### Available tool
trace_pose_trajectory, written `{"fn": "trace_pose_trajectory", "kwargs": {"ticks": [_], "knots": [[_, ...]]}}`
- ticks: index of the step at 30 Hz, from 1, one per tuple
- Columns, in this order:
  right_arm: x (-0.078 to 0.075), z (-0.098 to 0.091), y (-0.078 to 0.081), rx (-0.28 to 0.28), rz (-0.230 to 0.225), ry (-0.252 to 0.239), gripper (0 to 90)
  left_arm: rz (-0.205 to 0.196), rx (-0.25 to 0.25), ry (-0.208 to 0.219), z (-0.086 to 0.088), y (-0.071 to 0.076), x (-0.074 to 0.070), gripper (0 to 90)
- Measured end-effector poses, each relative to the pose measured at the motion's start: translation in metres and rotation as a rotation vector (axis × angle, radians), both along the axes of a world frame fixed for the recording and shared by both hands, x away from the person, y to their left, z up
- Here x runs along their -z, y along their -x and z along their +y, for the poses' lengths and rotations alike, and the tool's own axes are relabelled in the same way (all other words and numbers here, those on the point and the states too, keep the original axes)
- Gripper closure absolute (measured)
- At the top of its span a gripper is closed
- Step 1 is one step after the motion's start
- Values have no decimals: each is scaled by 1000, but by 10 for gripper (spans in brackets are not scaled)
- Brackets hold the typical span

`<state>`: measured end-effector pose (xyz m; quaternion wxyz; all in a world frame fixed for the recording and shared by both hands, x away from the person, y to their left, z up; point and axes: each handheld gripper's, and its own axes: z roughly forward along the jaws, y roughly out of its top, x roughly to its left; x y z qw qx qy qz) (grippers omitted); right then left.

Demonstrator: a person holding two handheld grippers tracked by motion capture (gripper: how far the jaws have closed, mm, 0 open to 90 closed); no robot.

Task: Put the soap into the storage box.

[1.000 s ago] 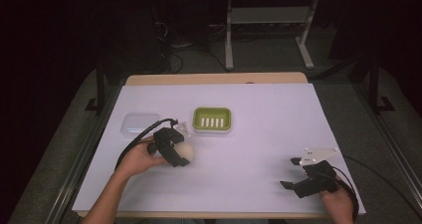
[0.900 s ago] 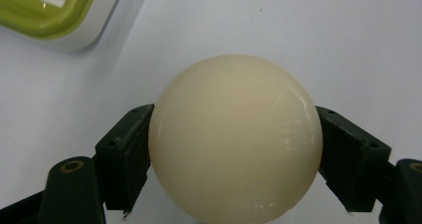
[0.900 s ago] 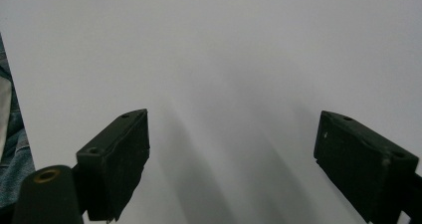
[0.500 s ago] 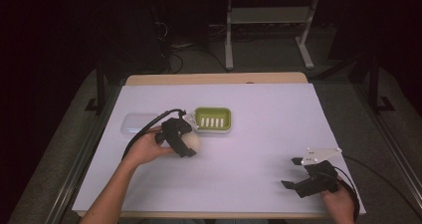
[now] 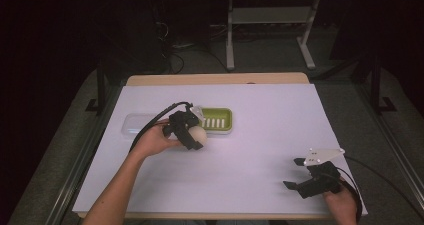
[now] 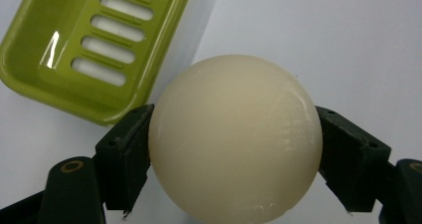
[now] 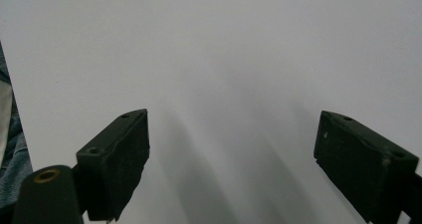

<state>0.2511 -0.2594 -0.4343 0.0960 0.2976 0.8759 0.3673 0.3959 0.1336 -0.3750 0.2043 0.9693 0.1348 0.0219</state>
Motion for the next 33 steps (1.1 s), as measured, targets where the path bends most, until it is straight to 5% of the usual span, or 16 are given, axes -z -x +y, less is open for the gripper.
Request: {"fn": "trace_pose_trajectory", "kwargs": {"ticks": [14, 33], "knots": [[-2, -2, 0, 6, -9, -9, 135, 20, -10, 19, -10, -19, -6, 223], [-2, -3, 0, 11, -9, -14, 136, -14, 12, 16, -31, -41, -28, 223]]}}
